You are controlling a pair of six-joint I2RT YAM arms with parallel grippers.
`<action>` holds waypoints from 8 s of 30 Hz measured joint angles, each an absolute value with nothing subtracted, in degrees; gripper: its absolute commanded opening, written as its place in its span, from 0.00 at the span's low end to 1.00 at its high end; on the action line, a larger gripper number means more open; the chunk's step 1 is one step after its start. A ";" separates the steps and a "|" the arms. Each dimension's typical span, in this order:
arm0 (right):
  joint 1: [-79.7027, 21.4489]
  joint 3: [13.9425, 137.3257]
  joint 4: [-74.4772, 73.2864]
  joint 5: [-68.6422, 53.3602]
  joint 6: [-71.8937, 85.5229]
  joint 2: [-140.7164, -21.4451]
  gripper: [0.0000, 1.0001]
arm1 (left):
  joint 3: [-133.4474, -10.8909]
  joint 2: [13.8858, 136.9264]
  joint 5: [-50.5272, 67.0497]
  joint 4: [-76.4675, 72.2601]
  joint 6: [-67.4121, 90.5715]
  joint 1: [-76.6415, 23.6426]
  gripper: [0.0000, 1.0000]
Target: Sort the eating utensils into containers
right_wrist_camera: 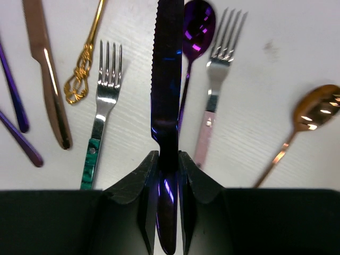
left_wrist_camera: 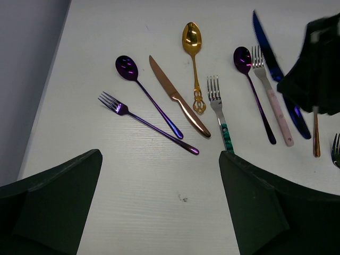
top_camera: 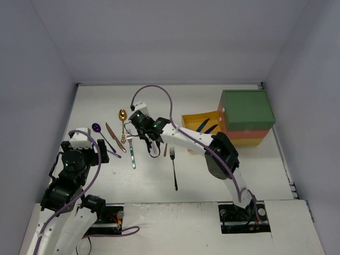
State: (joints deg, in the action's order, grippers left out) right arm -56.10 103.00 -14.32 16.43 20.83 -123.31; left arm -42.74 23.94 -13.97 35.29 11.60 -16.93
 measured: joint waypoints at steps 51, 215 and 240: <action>-38.42 64.90 -12.61 35.61 51.19 -91.79 0.63 | -47.56 38.56 -14.30 36.75 20.25 -16.93 0.90; -38.65 49.93 -13.54 7.00 22.48 -56.42 0.65 | -72.81 108.46 -4.89 29.03 35.60 -7.05 0.00; -48.08 55.72 -3.61 -5.03 25.55 -65.33 0.73 | -70.18 80.06 8.36 33.67 39.22 -11.28 0.00</action>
State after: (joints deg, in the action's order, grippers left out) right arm -48.08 55.72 -3.61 -5.03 25.55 -65.33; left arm -70.18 80.06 8.36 33.67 39.22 -11.28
